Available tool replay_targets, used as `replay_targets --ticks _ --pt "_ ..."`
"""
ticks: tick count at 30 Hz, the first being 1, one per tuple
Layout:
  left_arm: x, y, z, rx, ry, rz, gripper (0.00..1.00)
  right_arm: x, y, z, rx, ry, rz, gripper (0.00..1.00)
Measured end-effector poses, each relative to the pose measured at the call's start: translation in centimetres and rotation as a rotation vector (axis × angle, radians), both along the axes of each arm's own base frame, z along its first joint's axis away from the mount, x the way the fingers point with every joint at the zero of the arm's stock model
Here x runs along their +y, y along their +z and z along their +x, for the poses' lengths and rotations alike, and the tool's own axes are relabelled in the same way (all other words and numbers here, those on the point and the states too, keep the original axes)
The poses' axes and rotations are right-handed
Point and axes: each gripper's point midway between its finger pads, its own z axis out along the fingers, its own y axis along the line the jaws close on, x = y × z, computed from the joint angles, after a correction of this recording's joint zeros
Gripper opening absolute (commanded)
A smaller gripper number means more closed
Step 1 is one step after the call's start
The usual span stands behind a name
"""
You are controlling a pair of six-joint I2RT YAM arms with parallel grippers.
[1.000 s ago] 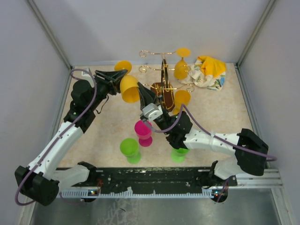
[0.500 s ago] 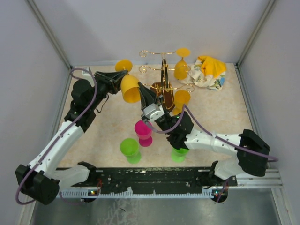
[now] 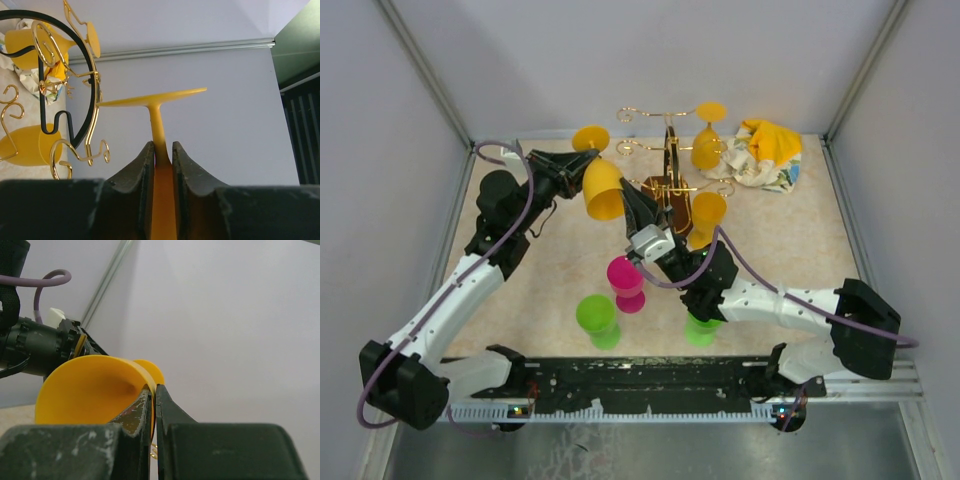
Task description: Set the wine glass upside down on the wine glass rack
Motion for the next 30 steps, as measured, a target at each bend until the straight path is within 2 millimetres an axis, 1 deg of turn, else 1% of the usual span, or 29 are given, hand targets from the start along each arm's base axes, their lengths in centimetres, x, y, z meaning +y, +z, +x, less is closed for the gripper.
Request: replay_targets --ticks 5,11,16,26,28,30 --pt "0.0 0.2 -0.1 -0.017 -0.002 0.003 0.26 -0.1 0.1 0.0 -0.003 0.000 0.005 0.00" --pt "-0.1 0.3 -0.2 -0.025 -0.007 0.008 0.37 -0.2 0.2 0.0 -0.003 -0.002 0.013 0.00" --pt "-0.2 0.5 -0.3 -0.033 -0.017 0.005 0.39 -0.1 0.2 -0.1 -0.003 0.003 0.012 0.00" --pt "-0.2 0.8 -0.4 -0.037 -0.021 -0.010 0.25 0.1 0.4 -0.3 -0.016 0.017 0.010 0.00" --pt "-0.2 1.0 -0.5 -0.042 -0.024 -0.015 0.22 0.1 0.5 -0.4 -0.020 0.020 0.012 0.00" --pt "-0.2 1.2 -0.5 -0.050 -0.027 -0.022 0.16 0.0 0.6 -0.5 -0.025 0.023 0.015 0.00"
